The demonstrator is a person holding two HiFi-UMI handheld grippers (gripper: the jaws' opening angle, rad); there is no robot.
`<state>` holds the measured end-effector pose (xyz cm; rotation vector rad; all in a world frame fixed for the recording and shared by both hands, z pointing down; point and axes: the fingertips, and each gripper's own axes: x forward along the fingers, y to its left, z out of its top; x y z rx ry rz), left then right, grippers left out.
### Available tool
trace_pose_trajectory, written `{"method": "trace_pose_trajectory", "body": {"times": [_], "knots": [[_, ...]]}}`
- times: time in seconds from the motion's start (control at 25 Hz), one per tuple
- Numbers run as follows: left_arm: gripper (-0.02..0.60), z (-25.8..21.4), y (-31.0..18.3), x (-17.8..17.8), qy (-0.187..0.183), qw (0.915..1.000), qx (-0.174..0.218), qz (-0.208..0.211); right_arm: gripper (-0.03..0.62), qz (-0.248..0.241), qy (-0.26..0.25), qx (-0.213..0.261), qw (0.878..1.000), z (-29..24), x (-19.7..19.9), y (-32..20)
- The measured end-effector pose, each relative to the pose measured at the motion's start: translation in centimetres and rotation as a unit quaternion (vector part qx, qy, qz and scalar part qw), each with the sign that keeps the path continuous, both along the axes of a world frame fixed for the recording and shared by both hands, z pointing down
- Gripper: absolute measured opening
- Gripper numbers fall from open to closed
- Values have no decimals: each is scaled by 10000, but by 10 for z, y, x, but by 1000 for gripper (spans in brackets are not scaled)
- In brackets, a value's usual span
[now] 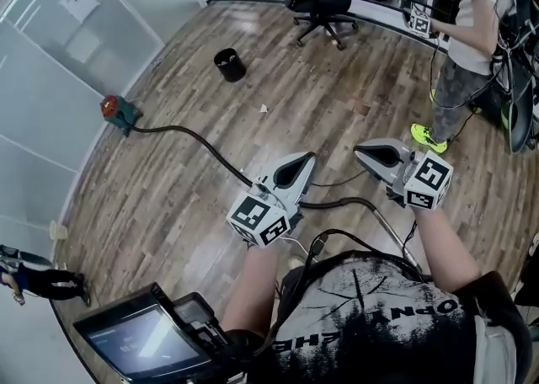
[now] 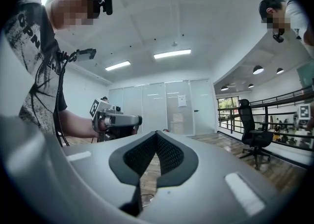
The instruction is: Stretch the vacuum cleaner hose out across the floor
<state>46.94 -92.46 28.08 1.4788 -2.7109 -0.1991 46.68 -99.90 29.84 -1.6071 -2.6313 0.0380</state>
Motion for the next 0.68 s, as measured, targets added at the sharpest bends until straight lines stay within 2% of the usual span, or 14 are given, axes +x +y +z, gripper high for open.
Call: {"method": "trace_pose_trajectory", "body": {"times": [0.16, 0.68], "knots": [[0, 0, 0, 3, -14, 10000, -13, -46, 6, -2, -70, 156, 9999, 3, 2, 0], [0, 2, -2, 6, -54, 9999, -67, -80, 6, -93, -152, 256, 9995, 0, -1, 2]]}}
